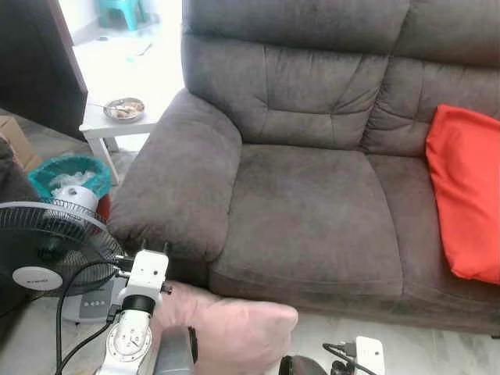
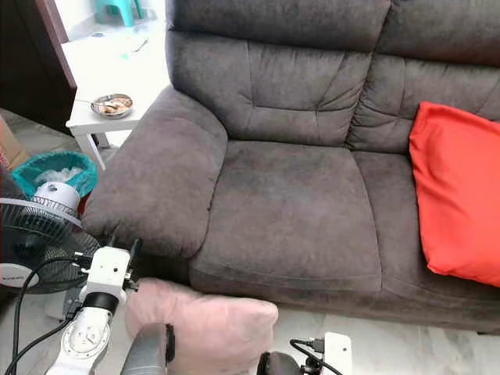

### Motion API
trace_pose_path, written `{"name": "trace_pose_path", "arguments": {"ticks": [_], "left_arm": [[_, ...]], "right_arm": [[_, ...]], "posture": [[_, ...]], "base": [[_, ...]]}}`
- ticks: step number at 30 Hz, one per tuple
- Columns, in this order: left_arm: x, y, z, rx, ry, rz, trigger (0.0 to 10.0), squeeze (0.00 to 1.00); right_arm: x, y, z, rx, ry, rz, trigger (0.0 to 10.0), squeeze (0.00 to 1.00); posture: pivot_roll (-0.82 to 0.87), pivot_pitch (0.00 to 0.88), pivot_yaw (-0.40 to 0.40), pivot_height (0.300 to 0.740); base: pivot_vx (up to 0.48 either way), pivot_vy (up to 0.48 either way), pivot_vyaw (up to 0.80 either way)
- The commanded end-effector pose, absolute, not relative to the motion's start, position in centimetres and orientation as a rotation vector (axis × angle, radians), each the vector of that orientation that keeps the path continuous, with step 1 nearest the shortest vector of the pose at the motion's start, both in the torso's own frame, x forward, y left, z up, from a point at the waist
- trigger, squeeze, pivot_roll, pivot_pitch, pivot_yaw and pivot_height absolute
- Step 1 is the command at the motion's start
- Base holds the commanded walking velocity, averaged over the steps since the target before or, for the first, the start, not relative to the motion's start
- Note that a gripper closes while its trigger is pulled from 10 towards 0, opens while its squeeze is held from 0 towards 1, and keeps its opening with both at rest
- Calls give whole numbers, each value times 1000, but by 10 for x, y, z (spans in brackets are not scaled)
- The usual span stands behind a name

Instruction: Move the pillow to the sofa from floor

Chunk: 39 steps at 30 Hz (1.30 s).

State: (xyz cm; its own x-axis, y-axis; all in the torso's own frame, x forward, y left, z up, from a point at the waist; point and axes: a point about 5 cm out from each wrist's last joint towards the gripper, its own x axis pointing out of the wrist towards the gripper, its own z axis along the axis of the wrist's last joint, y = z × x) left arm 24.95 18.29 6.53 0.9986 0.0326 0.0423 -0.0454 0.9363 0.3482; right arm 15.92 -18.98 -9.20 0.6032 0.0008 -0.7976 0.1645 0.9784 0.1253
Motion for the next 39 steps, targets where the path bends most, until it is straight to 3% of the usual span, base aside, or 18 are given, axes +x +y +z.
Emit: {"name": "trace_pose_path", "arguments": {"ticks": [1, 32, 39], "left_arm": [[248, 184, 62, 335, -14, 44, 10000, 0], [242, 199, 19, 211, 237, 111, 10000, 0], [243, 195, 20, 204, 225, 97, 10000, 0]], "right_arm": [[155, -193, -94, 188, 938, -100, 10000, 0], [157, -192, -92, 180, 915, -90, 10000, 0], [157, -192, -92, 181, 911, -90, 10000, 0]], "posture": [[162, 54, -94, 545], [160, 55, -96, 545], [160, 57, -96, 545]], "base": [[0, 0, 0], [0, 0, 0], [0, 0, 800]]}}
